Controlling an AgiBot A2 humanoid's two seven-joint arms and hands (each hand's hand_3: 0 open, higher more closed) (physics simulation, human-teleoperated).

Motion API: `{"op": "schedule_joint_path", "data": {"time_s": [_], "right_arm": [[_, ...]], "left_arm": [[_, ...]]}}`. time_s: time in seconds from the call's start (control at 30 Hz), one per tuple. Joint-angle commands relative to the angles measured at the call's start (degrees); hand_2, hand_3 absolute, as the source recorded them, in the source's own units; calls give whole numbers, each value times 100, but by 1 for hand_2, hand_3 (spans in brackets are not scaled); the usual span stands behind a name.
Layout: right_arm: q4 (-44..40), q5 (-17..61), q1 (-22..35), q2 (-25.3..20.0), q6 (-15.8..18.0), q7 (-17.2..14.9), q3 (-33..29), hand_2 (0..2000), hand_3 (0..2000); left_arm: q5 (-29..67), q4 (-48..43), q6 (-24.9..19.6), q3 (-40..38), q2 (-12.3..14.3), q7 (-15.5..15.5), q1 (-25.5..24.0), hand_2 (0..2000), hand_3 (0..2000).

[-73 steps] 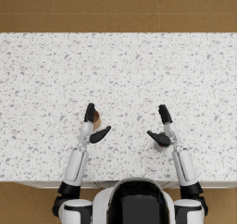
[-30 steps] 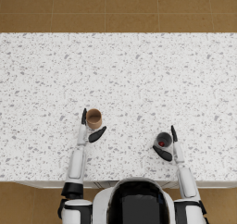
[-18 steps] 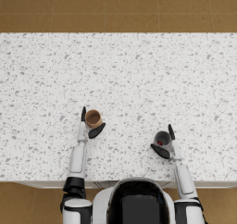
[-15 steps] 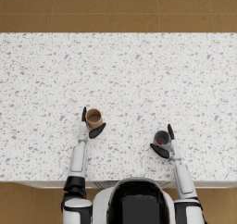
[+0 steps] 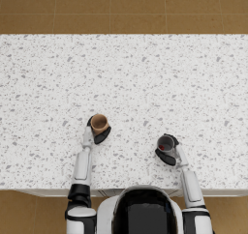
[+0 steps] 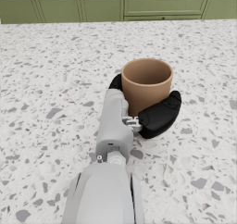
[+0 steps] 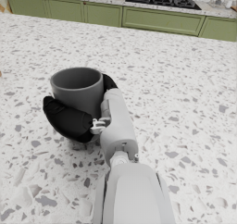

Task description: Pick up two cups and pour the berry on the right into the cup on the left

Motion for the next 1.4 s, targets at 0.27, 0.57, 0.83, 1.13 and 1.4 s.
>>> {"op": "schedule_joint_path", "data": {"time_s": [0.27,0.57,0.83,1.13,1.4], "right_arm": [[452,0,1412,-598,-99,-11,15,2000,1280],[14,718,2750,-1121,-179,-11,230,2000,1280],[187,2170,3149,-1327,-226,-11,522,2000,1280],[537,3813,3301,-1483,-223,2,1016,2000,1280],[673,5281,3372,-1586,-198,9,1107,2000,1280]], "left_arm": [[0,-1977,-10,547,63,-3,-165,2000,1280],[901,-2225,-19,669,107,0,-314,2000,1280],[1329,-2223,-28,856,182,1,-342,2000,1280],[1359,-2145,-41,984,308,6,-287,2000,1280],[1361,-2083,-58,870,364,8,-322,2000,1280]]}}
